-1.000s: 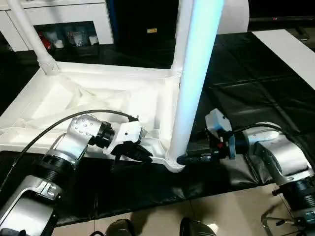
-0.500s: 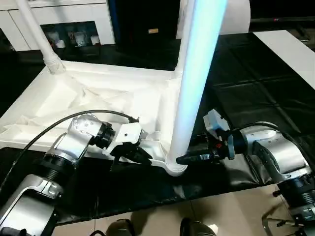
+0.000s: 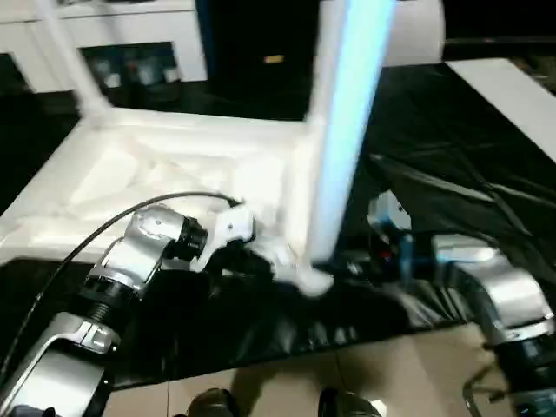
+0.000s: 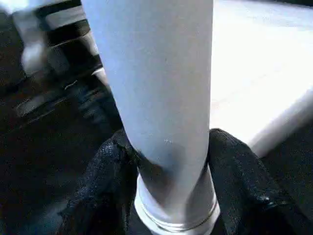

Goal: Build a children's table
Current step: Rotate leg to tighten

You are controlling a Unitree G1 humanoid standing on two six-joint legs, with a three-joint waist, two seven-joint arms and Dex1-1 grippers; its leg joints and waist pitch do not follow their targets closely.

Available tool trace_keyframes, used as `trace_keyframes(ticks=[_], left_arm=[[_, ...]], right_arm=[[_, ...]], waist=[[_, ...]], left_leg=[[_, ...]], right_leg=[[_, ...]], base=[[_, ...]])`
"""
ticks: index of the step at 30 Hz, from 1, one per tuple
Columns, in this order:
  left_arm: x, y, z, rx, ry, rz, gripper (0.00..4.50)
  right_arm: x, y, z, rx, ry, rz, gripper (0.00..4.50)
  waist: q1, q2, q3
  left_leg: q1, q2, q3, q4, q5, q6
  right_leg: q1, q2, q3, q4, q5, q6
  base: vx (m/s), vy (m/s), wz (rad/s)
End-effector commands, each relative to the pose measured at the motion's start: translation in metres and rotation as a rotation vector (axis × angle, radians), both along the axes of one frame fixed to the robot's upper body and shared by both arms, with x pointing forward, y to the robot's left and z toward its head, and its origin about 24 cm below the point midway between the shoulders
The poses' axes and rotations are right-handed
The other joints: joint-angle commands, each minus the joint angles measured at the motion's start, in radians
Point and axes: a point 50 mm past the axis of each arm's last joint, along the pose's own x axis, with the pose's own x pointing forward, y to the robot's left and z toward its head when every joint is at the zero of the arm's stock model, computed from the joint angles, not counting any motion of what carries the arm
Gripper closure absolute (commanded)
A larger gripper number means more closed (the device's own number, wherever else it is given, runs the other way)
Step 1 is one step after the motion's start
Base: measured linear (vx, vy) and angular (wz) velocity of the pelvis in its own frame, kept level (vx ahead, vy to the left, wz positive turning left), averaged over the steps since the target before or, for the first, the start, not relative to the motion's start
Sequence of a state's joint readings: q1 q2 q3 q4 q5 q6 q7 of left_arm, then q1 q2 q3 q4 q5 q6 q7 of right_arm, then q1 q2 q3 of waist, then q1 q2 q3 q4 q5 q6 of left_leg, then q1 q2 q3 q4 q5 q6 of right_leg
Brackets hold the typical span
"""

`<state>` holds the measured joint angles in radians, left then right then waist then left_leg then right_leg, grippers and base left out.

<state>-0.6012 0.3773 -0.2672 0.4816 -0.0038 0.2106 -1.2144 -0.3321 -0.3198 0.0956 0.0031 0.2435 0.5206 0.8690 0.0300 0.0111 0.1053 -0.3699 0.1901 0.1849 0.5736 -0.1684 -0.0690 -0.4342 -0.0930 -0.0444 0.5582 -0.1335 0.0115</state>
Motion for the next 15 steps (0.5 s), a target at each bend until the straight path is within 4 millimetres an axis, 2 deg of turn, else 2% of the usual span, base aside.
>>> trace_keyframes(ticks=[1, 2, 3, 4, 5, 6, 7, 8, 9, 10, 11, 12, 13, 14, 15], left_arm=[[0.002, -0.039, 0.002, -0.088, -0.034, 0.082, 4.50], [0.002, -0.039, 0.002, -0.088, -0.034, 0.083, 4.50], [0.003, -0.040, 0.002, -0.091, -0.035, 0.096, 4.50], [0.009, -0.047, 0.003, -0.108, -0.046, 0.179, 4.50], [0.009, -0.047, 0.003, -0.108, -0.046, 0.179, 4.50], [0.012, -0.051, 0.005, -0.119, -0.049, 0.230, 4.50], [0.015, -0.054, 0.006, -0.125, -0.048, 0.281, 4.50], [0.015, -0.054, 0.006, -0.125, -0.048, 0.281, 4.50], [0.018, -0.057, 0.007, -0.123, -0.061, 0.331, 4.50], [0.020, -0.059, 0.008, -0.123, -0.066, 0.370, 4.50], [0.020, -0.059, 0.008, -0.122, -0.067, 0.374, 4.50], [0.022, -0.061, 0.009, -0.119, -0.081, 0.411, 4.50], [0.022, -0.064, 0.009, -0.098, -0.091, 0.435, 4.50], [0.022, -0.064, 0.008, -0.084, -0.098, 0.430, 4.50], [0.022, -0.064, 0.007, -0.082, -0.099, 0.430, 4.50]], right_arm=[[-0.001, 0.042, -0.008, 0.052, 0.051, -0.034, 2.60], [-0.001, 0.042, -0.008, 0.052, 0.051, -0.036, 2.61], [0.000, 0.044, -0.008, 0.056, 0.053, -0.053, 2.61], [0.008, 0.054, -0.009, 0.076, 0.067, -0.153, 2.61], [0.008, 0.054, -0.009, 0.076, 0.067, -0.153, 2.61], [0.013, 0.059, -0.009, 0.084, 0.076, -0.204, 2.61], [0.017, 0.064, -0.009, 0.091, 0.081, -0.262, 2.61], [0.017, 0.064, -0.009, 0.091, 0.081, -0.262, 2.61], [0.022, 0.067, -0.009, 0.099, 0.090, -0.330, 2.61], [0.027, 0.070, -0.008, 0.102, 0.100, -0.385, 2.61], [0.027, 0.071, -0.008, 0.101, 0.100, -0.392, 2.61], [0.031, 0.073, -0.009, 0.088, 0.098, -0.451, 2.61], [0.033, 0.078, -0.007, 0.098, 0.086, -0.488, 2.26], [0.034, 0.080, -0.006, 0.097, 0.070, -0.500, 2.26], [0.034, 0.080, -0.006, 0.097, 0.068, -0.502, 2.26]], waist=[[-0.015, -0.009, -0.043], [-0.022, -0.007, -0.042], [-0.031, -0.001, -0.044], [-0.043, 0.003, -0.042], [-0.048, 0.008, -0.040], [-0.057, 0.006, -0.036], [-0.061, 0.009, -0.031], [-0.071, 0.011, -0.029], [-0.076, 0.013, -0.024], [-0.086, 0.020, -0.021], [-0.084, 0.031, -0.014], [-0.065, 0.045, -0.013], [-0.044, 0.028, -0.001], [-0.042, 0.012, 0.005], [-0.051, -0.036, 0.011]], left_leg=[[0.006, 0.013, -0.030, -0.083, -0.440, -0.008], [0.006, 0.012, -0.031, -0.083, -0.449, -0.009], [0.014, 0.013, -0.037, -0.084, -0.481, -0.005], [0.010, 0.016, -0.040, -0.088, -0.498, 0.002], [0.011, 0.019, -0.042, -0.091, -0.512, 0.001], [0.015, 0.018, -0.046, -0.093, -0.545, 0.004], [0.021, 0.019, -0.045, -0.094, -0.566, 0.003], [0.032, 0.018, -0.045, -0.091, -0.592, 0.005], [0.033, 0.022, -0.050, -0.096, -0.616, 0.010], [0.029, 0.036, -0.061, -0.112, -0.678, 0.005], [0.022, 0.052, -0.066, -0.132, -0.730, 0.000], [0.003, 0.091, -0.068, -0.184, -0.825, -0.015], [-0.004, 0.096, -0.043, -0.224, -0.861, -0.014], [0.013, 0.074, -0.022, -0.207, -0.839, -0.014], [0.169, -0.054, 0.008, 0.037, -0.557, -0.017]], right_leg=[[0.042, -0.035, 0.000, -0.103, -0.755, -0.037], [0.040, -0.033, -0.003, -0.106, -0.753, -0.037], [0.041, -0.034, -0.013, -0.114, -0.742, -0.040], [0.047, -0.034, -0.020, -0.114, -0.700, -0.053], [0.048, -0.035, -0.026, -0.115, -0.685, -0.062], [0.052, -0.033, -0.038, -0.127, -0.682, -0.055], [0.047, -0.032, -0.040, -0.130, -0.689, -0.056], [0.046, -0.033, -0.051, -0.141, -0.697, -0.054], [0.057, -0.033, -0.071, -0.151, -0.705, -0.038], [0.077, -0.027, -0.087, -0.139, -0.644, -0.032], [0.089, -0.026, -0.085, -0.113, -0.588, -0.041], [0.115, -0.025, -0.053, 0.007, -0.367, -0.085], [0.108, -0.017, -0.021, 0.060, -0.289, -0.086], [0.081, -0.009, -0.009, 0.030, -0.406, -0.073], [-0.088, -0.025, -0.073, -0.234, -1.003, 0.034]], base=[[0.000, 0.000, 0.00], [0.000, 0.000, 0.00], [0.000, 0.000, 0.00], [0.000, 0.000, 0.00], [0.000, 0.000, 0.00], [0.000, 0.000, 0.00], [0.000, 0.000, 0.00], [0.000, 0.000, 0.00], [0.000, 0.000, 0.00], [0.000, 0.000, 0.00], [0.000, 0.000, 0.00], [-0.063, -0.006, 0.03], [-0.042, -0.061, 0.16], [-0.042, -0.061, 0.16], [0.072, -0.104, 0.19]])
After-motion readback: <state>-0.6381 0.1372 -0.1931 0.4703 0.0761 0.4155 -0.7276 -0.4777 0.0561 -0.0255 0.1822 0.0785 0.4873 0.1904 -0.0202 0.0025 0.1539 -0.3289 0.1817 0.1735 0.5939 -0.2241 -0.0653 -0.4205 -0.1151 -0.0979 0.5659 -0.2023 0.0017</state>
